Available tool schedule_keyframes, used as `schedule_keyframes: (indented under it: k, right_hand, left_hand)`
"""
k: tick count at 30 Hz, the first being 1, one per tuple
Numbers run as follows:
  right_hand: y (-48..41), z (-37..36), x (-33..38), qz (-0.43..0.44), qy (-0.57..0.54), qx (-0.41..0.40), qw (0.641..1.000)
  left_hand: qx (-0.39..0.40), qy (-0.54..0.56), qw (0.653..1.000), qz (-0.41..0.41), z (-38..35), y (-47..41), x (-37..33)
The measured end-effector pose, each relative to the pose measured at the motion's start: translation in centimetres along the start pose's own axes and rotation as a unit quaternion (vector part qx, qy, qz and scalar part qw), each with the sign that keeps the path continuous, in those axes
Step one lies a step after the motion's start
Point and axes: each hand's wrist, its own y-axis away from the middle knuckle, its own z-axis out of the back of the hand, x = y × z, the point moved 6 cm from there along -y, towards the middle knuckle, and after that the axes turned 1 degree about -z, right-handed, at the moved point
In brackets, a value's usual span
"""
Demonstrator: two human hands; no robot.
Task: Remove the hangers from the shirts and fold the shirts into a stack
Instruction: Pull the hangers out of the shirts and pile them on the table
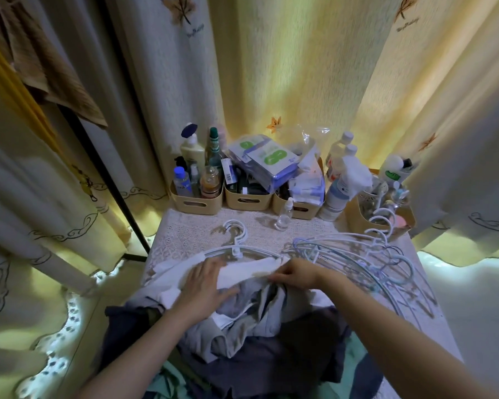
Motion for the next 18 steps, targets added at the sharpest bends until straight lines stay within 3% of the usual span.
schedule_keyframes:
  k: [2,4,6,9,11,13,18]
  right_hand:
    - [0.1,-1.0,-1.0,-0.056,0.030,0.062,0.996]
    - [0.9,-1.7,-1.7,-0.082,0.022,0.112,0.990]
    - [1.4,-2.1,-2.2,-0.097,-0.026,0.157,0.983]
    - [1.7,-2.8,-2.3,-0.086,-0.071,0.168,0.980]
    - [1.3,-2.7,-2.6,-0.056,-0.062,0.102,0.991]
    - [1.1,-1.9,-3.2,-0.034,-0.078,0.003,0.996]
    - [1.7,1.3,-5.7,-0.074,-0.138,-0.218,0.963]
  left_hand:
    - [-0.065,-0.013,0.994,0.088,1.0,-0.7,1.8]
    - [-0.039,-0.021,0.986,0.158,1.2,-1.6,3.6]
    - [-0.012,-0.026,0.985,0.169,1.2,-2.3,4.3]
    - [-0.069,-0.019,0.986,0.148,2.2,-2.9,4.6]
    - [-0.084,0.012,0.987,0.140,2.3,-3.1,4.6]
    - [-0.043,0.041,0.985,0.160,1.7,-3.0,4.4]
    - [-0.083,-0.088,0.976,0.182,1.6,-1.7,5.5]
